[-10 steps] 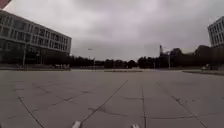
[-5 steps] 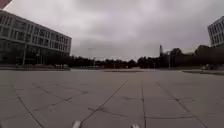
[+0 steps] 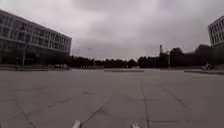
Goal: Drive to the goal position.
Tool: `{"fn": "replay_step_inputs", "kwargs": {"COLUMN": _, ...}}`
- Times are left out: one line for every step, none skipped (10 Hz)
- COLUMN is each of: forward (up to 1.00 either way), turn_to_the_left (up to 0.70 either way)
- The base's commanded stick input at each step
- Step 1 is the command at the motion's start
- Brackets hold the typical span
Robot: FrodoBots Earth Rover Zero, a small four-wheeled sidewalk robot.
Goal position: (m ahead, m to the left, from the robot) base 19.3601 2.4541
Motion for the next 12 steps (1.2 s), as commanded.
{"fn": "replay_step_inputs", "kwargs": {"forward": 0.7, "turn_to_the_left": 0.0}}
{"fn": "replay_step_inputs", "kwargs": {"forward": 0.7, "turn_to_the_left": 0.0}}
{"fn": "replay_step_inputs", "kwargs": {"forward": 0.7, "turn_to_the_left": 0.0}}
{"fn": "replay_step_inputs", "kwargs": {"forward": 0.7, "turn_to_the_left": 0.0}}
{"fn": "replay_step_inputs", "kwargs": {"forward": 0.7, "turn_to_the_left": 0.0}}
{"fn": "replay_step_inputs", "kwargs": {"forward": 0.7, "turn_to_the_left": 0.0}}
{"fn": "replay_step_inputs", "kwargs": {"forward": 0.7, "turn_to_the_left": 0.0}}
{"fn": "replay_step_inputs", "kwargs": {"forward": 0.7, "turn_to_the_left": 0.0}}
{"fn": "replay_step_inputs", "kwargs": {"forward": 0.7, "turn_to_the_left": 0.0}}
{"fn": "replay_step_inputs", "kwargs": {"forward": 0.7, "turn_to_the_left": 0.0}}
{"fn": "replay_step_inputs", "kwargs": {"forward": 0.7, "turn_to_the_left": 0.0}}
{"fn": "replay_step_inputs", "kwargs": {"forward": 0.7, "turn_to_the_left": 0.0}}
